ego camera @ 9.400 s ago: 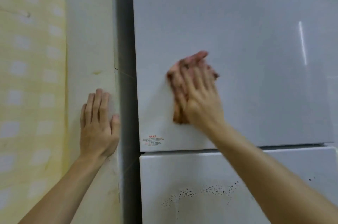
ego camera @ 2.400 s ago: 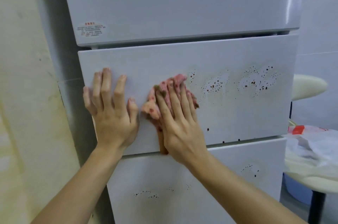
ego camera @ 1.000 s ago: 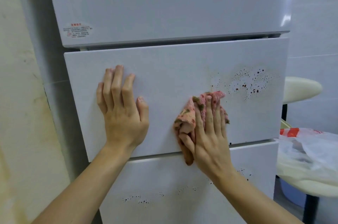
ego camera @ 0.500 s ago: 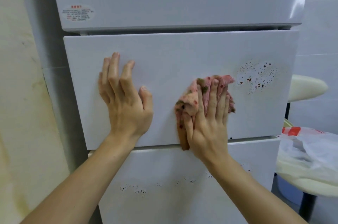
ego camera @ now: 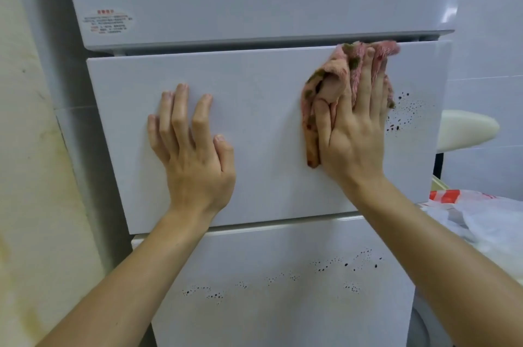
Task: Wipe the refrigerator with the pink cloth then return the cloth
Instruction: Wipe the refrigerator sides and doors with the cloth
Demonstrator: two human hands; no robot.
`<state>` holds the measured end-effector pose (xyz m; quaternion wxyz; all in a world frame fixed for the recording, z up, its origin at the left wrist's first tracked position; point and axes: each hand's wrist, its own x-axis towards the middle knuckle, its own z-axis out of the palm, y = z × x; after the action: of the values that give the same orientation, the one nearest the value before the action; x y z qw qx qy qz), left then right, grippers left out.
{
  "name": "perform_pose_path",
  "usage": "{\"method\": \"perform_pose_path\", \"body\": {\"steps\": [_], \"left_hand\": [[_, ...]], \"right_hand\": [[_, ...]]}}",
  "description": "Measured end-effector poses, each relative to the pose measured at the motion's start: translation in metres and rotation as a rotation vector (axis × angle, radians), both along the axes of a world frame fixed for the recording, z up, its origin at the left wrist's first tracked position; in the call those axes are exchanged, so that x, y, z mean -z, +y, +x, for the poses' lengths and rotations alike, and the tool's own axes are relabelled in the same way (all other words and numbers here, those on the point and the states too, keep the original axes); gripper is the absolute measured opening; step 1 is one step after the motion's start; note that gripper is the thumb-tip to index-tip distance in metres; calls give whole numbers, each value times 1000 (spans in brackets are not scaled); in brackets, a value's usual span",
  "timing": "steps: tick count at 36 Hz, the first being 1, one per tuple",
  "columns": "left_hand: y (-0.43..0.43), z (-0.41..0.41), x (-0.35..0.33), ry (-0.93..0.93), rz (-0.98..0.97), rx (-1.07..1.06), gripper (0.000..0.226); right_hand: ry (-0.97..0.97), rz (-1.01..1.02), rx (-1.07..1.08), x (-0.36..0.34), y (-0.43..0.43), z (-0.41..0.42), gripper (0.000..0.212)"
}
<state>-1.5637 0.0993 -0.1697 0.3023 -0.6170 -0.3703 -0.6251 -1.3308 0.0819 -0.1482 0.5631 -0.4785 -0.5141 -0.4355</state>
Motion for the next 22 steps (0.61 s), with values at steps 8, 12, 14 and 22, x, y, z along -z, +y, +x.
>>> {"method": "perform_pose_path", "body": {"steps": [8,12,14,22], "left_hand": [[-2,-2,-1,-24,2,35,58],[-3,-1,0,-13,7,24,58],[-3,0,0,-14,9,23,58],[-2,3,0,-3,13,-11,60]], "right_hand": [[-182,-104,32,96,-11,25,66],[-324,-111,84,102,-17,50,67],[-344,-99,92,90,-19,55,66],[-85,33,125,-13,-11,56,59]]}}
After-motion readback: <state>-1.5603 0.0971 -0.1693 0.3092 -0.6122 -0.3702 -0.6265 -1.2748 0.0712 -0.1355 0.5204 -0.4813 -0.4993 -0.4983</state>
